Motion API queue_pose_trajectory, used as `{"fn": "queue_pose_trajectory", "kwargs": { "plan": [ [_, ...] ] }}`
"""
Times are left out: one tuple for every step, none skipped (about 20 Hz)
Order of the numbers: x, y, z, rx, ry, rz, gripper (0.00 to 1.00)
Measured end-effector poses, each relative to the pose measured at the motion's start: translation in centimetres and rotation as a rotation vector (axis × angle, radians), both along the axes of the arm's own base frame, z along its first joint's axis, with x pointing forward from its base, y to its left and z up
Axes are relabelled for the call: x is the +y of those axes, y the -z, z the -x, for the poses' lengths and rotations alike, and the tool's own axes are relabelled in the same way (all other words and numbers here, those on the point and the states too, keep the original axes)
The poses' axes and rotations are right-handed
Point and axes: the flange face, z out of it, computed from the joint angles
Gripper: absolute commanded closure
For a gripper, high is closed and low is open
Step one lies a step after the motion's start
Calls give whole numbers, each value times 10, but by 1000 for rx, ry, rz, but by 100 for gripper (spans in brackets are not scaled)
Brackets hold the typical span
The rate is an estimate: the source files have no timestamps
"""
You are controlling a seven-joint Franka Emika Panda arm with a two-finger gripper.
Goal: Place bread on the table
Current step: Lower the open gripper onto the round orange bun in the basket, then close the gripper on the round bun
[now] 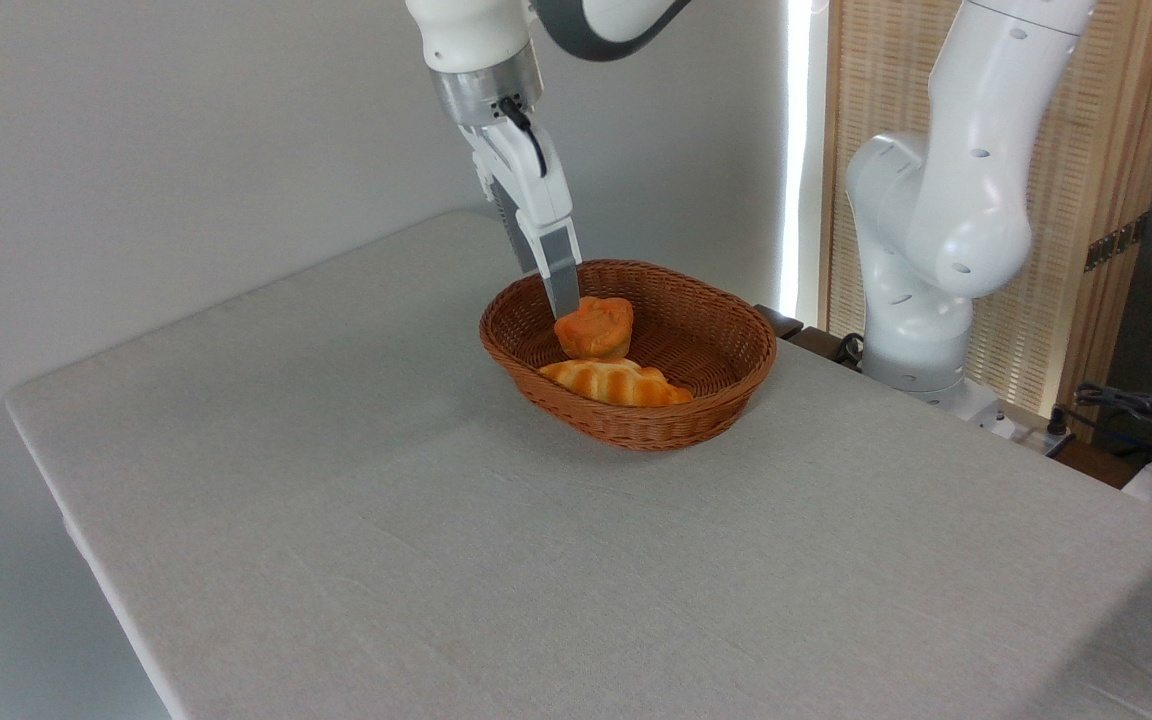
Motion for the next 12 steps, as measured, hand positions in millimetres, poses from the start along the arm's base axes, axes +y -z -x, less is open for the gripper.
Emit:
{"fn": "queue_pose_trajectory", "kwargs": {
  "plan": [
    [-8,7,6,12,32,-4,0],
    [-15,13,12,23,63,-8,0],
    [-22,17,18,31,92,-11,0],
    [-28,22,23,38,122,-13,0],
    [-34,25,28,45,145,-16,0],
    [-37,29,31,51,164,-19,0],
    [-38,34,34,59,188,-20,0],
    [-38,38,37,66,214,-22,0],
    [-40,43,39,73,241,-25,0],
    [-42,48,42,80,260,-31,0],
    [-45,52,45,87,273,-39,0],
    [-49,56,47,93,285,-46,0]
  ]
}}
